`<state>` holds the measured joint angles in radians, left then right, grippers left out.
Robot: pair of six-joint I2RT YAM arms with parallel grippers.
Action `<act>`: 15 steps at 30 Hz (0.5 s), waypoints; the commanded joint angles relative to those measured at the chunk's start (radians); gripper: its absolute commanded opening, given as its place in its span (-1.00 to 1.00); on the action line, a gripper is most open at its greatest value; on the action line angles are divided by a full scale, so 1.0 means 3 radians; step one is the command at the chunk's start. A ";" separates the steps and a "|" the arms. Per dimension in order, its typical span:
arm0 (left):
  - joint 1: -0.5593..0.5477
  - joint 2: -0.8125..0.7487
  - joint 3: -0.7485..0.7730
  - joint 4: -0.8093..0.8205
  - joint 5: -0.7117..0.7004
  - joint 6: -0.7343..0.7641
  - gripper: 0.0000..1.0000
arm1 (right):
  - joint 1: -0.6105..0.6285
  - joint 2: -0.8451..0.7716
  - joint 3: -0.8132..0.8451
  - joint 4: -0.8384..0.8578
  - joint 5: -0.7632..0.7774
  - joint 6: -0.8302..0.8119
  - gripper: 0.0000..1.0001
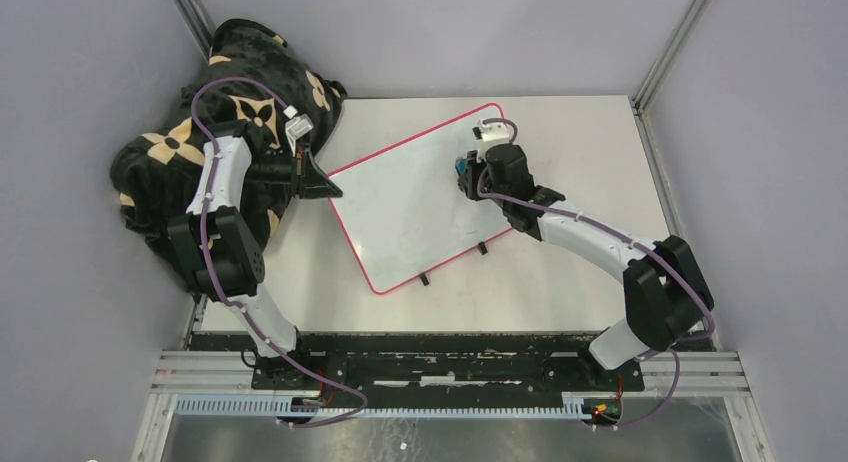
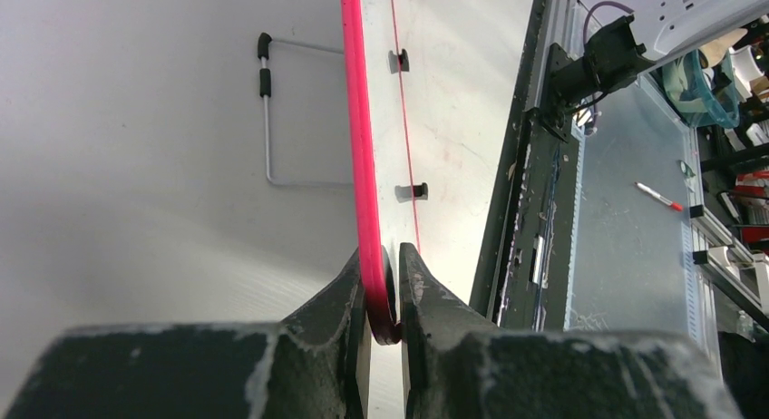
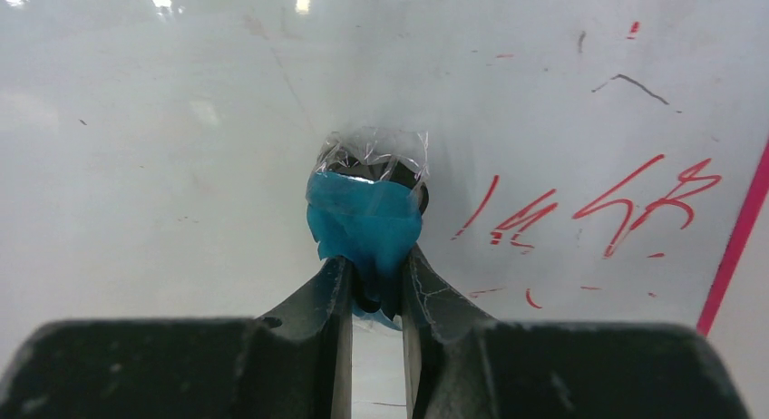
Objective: Erase the whiteboard
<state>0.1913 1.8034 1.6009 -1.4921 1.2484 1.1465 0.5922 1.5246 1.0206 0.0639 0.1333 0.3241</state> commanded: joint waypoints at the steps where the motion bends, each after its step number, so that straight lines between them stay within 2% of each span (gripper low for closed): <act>1: -0.0047 -0.0164 0.0046 0.0103 -0.0208 0.0314 -0.95 | 0.0139 0.0238 0.0368 0.0100 -0.0135 -0.0003 -0.98; 6: -0.0049 -0.0194 0.0049 0.0104 -0.0238 0.0310 -0.94 | 0.0038 0.0172 0.0392 -0.0026 0.0125 -0.0135 -0.98; 15: -0.0046 -0.0213 0.0038 0.0099 -0.0254 0.0330 -0.94 | -0.0616 0.0189 0.0299 -0.0127 0.0184 -0.0173 -0.98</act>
<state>0.1852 1.7924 1.6009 -1.5017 1.2324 1.1465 0.5076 1.5700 1.0958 0.0120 0.1070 0.3008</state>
